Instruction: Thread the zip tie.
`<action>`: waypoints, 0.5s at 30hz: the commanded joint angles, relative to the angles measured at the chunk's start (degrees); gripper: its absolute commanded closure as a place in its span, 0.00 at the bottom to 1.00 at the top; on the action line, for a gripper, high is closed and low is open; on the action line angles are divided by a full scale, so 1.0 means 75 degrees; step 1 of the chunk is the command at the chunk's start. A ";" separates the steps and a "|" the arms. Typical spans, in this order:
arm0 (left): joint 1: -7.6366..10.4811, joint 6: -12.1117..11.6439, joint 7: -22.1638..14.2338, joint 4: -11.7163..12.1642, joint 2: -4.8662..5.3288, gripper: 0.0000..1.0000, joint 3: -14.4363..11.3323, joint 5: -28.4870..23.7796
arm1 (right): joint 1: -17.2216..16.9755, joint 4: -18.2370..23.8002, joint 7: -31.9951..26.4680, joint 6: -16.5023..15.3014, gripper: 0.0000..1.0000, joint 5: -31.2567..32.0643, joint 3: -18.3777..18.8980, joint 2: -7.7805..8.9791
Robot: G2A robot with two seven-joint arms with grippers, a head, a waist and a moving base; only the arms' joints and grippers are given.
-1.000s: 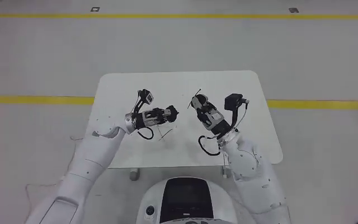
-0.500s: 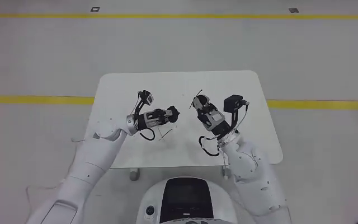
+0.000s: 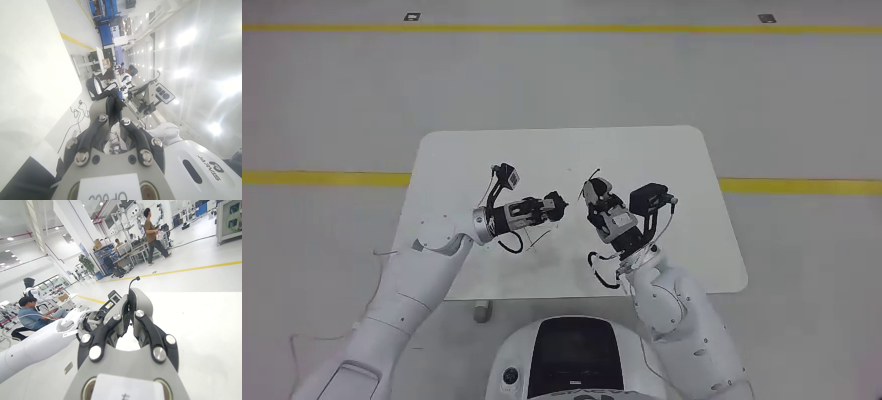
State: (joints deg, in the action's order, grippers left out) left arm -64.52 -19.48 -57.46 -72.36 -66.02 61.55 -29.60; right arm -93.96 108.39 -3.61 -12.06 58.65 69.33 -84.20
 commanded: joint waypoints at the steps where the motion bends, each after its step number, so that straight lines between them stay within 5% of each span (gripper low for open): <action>1: -0.0001 0.0000 0.0000 0.0001 0.0000 1.00 0.0001 -0.0004 | 0.0000 0.0000 0.0000 0.0000 1.00 0.0000 0.0000 0.0000; 15: -0.0001 0.0000 0.0000 0.0001 0.0000 1.00 0.0001 -0.0004 | 0.0080 -0.0350 0.0534 0.0343 1.00 0.0525 -0.0548 0.0024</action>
State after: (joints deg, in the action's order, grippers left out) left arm -64.53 -19.48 -57.46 -72.35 -66.03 61.56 -29.63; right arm -93.40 105.84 0.22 -9.63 62.47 65.37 -84.05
